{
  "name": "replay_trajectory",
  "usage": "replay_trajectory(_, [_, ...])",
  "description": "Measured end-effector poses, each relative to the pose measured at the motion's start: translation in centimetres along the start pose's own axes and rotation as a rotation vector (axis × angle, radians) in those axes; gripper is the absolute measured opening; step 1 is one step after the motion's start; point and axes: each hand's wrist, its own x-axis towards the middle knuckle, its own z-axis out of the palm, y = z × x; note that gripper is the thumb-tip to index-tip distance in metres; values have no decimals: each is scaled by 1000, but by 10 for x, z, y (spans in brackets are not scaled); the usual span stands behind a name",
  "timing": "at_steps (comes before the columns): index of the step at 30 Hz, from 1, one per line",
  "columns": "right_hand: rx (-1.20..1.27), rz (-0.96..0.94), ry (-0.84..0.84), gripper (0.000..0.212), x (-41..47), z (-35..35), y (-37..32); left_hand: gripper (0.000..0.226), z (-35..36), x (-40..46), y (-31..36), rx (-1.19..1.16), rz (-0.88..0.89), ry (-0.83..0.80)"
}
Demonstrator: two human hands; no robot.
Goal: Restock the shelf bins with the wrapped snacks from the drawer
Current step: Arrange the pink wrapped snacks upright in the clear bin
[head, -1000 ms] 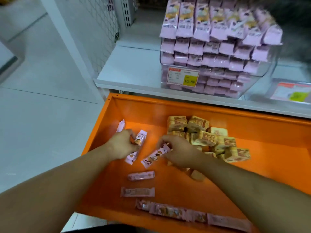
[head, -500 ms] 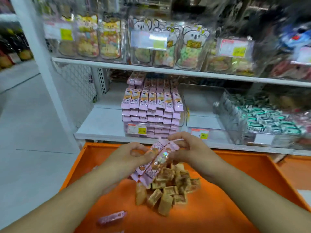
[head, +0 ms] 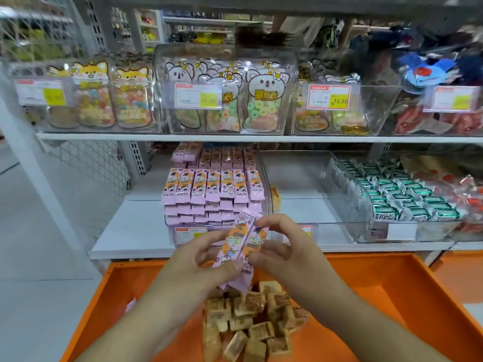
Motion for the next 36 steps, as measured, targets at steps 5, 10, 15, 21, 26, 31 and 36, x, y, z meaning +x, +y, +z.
replay_trajectory(5, [-111,4,128,51,9,-4,5,43,5,8,-1,-70,-5,9])
replay_trajectory(10, [-129,-25,172,56,9,-24,-3,47,-17,13,10,84,68,114])
replay_trajectory(15, [-153,-77,92,63,4,-43,-4,41,-41,11,23,220,89,129])
replay_trajectory(21, [-113,-98,-60,60,-9,-27,-4,67,-21,6,19,-4,12,116])
replay_trajectory(26, [-34,-53,-71,45,-13,-7,2,51,2,-1,16,-95,3,255])
replay_trajectory(31, [-90,-9,64,15,-10,-4,1,16,11,-6,23,20,64,278])
replay_trajectory(36, [-99,33,102,12,-5,-14,-1,66,2,-7,28,72,-4,27])
